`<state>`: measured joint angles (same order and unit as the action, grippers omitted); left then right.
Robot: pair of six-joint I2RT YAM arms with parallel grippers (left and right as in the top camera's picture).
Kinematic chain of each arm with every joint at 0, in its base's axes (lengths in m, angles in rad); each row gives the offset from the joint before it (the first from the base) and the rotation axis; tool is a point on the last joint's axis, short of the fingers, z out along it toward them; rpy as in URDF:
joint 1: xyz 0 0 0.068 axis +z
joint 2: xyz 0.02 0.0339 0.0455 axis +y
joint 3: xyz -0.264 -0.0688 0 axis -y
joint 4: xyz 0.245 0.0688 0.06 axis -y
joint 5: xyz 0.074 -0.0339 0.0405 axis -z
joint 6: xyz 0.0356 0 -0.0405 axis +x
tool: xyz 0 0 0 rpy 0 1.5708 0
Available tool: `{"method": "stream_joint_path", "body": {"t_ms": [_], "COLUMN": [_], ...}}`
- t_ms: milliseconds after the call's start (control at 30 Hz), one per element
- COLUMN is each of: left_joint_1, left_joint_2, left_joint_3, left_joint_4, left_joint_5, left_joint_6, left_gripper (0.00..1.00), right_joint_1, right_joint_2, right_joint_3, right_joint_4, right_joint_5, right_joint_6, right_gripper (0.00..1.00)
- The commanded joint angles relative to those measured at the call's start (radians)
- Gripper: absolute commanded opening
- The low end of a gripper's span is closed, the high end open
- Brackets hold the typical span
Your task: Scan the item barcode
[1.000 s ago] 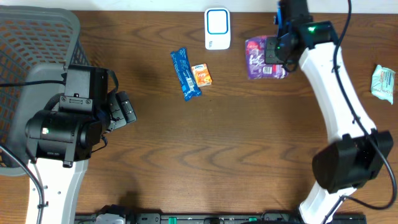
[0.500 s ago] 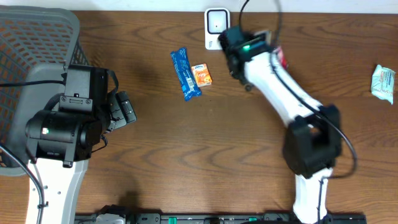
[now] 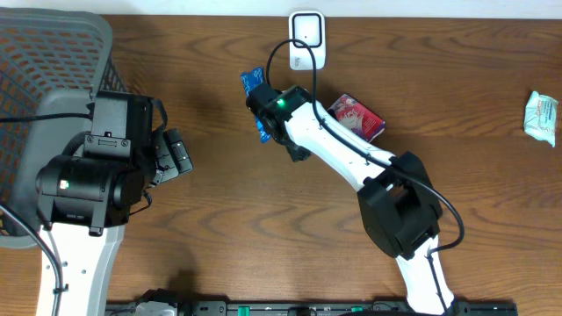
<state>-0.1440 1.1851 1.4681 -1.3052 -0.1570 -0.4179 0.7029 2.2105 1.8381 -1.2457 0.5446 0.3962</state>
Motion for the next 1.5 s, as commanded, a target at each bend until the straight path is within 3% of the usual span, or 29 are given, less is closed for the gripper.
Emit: {"method": "stream_joint_path", "body": {"t_ms": [0,100,233,300,467,567,733,833,933,1233,1300,1400,1467], "left_joint_1": [0.005,0.005,0.005,0.005,0.005,0.005,0.005,0.005,0.005,0.005,0.005,0.005,0.005], "left_joint_2": [0.005,0.005,0.005,0.005,0.005,0.005,0.005,0.005,0.005,0.005,0.005,0.005,0.005], "left_joint_3": [0.009,0.009,0.009,0.009,0.009,0.009,0.009,0.009,0.009,0.009,0.009,0.009,0.009], "left_joint_4": [-0.004,-0.004,-0.004,-0.004,-0.004,-0.004,-0.004,-0.004,-0.004,-0.004,-0.004,-0.004,-0.004], "left_joint_5": [-0.011,-0.011,-0.011,-0.011,-0.011,-0.011,-0.011,-0.011,-0.011,-0.011,-0.011,-0.011,-0.011], "left_joint_6": [0.006,0.006,0.006,0.006,0.006,0.006,0.006,0.006,0.006,0.006,0.006,0.006,0.006], "left_gripper": [0.98,0.98,0.98,0.98,0.98,0.98,0.98,0.98,0.98,0.98,0.98,0.98,0.98], "right_joint_1": [-0.027,-0.079,-0.207,-0.349,-0.554,-0.642,-0.741,-0.752,-0.742,-0.713,-0.705,-0.698,-0.688], "right_joint_2": [-0.074,-0.086,-0.087,-0.081,-0.065,-0.064,-0.064,-0.064,-0.064,-0.064,-0.064,-0.064,-0.064], "right_joint_3": [0.116,0.182,0.222,0.22,0.17,0.111,-0.017,-0.105,-0.194,-0.37,-0.386,-0.39,-0.389], "right_joint_4": [-0.041,-0.053,-0.031,-0.002,0.055,0.099,0.211,0.288,0.365,0.51,0.509,0.467,0.407], "right_joint_5": [-0.039,-0.041,-0.163,-0.427,-0.932,-1.099,-1.281,-1.316,-1.321,-1.308,-1.302,-1.303,-1.311], "right_joint_6": [-0.018,-0.063,-0.18,-0.322,-0.576,-0.622,-0.622,-0.622,-0.621,-0.62,-0.618,-0.597,-0.584], "right_gripper": [0.92,0.99,0.99,0.99,0.99,0.99,0.77,0.77,0.67,0.7,0.6,0.33,0.31]}}
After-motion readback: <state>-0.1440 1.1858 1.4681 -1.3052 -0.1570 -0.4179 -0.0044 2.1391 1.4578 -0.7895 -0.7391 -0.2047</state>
